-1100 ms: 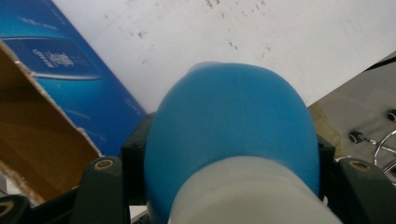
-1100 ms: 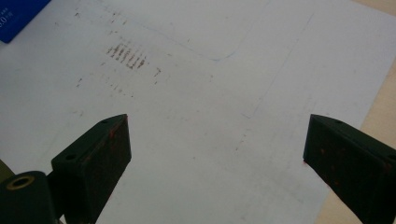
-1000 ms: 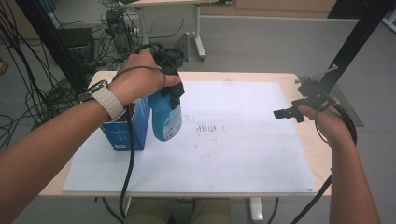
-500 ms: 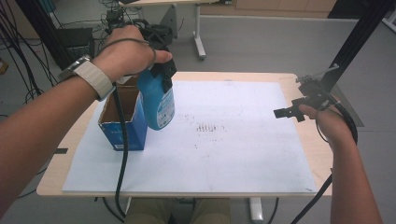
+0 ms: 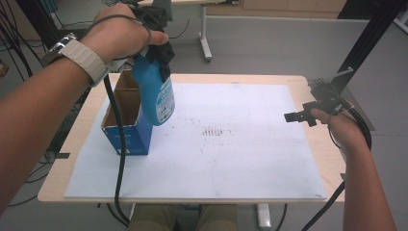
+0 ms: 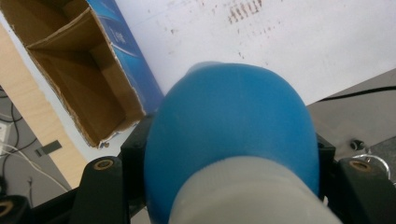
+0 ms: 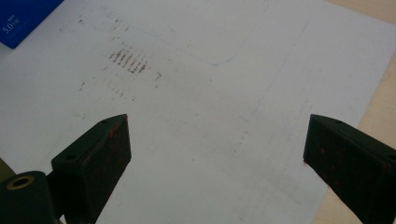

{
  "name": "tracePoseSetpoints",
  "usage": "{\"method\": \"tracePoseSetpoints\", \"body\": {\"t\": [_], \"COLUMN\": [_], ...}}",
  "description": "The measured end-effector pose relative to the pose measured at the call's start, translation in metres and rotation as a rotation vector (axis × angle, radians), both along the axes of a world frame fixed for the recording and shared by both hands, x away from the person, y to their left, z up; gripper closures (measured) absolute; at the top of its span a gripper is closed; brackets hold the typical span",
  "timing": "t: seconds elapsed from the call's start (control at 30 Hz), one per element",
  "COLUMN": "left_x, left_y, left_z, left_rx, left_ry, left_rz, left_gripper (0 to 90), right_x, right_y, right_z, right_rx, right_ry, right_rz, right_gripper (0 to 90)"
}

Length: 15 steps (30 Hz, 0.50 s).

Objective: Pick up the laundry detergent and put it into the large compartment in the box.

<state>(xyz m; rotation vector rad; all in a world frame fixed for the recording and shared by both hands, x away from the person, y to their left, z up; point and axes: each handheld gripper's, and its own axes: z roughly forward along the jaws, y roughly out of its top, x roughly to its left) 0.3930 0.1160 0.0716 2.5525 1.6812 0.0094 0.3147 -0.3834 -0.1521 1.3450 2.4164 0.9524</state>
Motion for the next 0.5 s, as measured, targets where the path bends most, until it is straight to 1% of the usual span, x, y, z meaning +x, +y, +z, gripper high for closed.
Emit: {"method": "tracePoseSetpoints", "body": {"t": [0.03,0.1,0.13,0.3,0.33,0.5], "left_x": [0.001,0.001,0.003,0.000,0.001,0.002], "left_y": [0.000,0.004,0.006,0.012,0.013,0.024], "left_z": [0.001,0.003,0.005,0.017,0.020,0.029], "left_rx": [0.001,-0.009,-0.010,0.000,0.003,0.000], "left_ry": [0.006,0.003,0.009,-0.019,-0.018,-0.032], "left_rz": [0.002,0.022,0.023,0.064,0.065,0.125], "left_gripper": [38.7,38.7,38.8,38.7,38.7,38.7], "right_x": [0.000,0.000,0.000,-0.001,-0.001,-0.002], "right_y": [0.000,-0.001,-0.001,-0.002,-0.002,-0.004], "right_z": [0.000,-0.001,-0.001,-0.001,-0.001,-0.001], "right_rx": [0.000,0.001,0.000,0.003,0.003,0.004], "right_ry": [-0.001,-0.001,-0.001,-0.002,-0.004,-0.004], "right_rz": [0.001,0.001,0.001,0.001,0.001,-0.005], "right_gripper": [7.4,7.4,7.5,7.4,7.4,7.4]}}
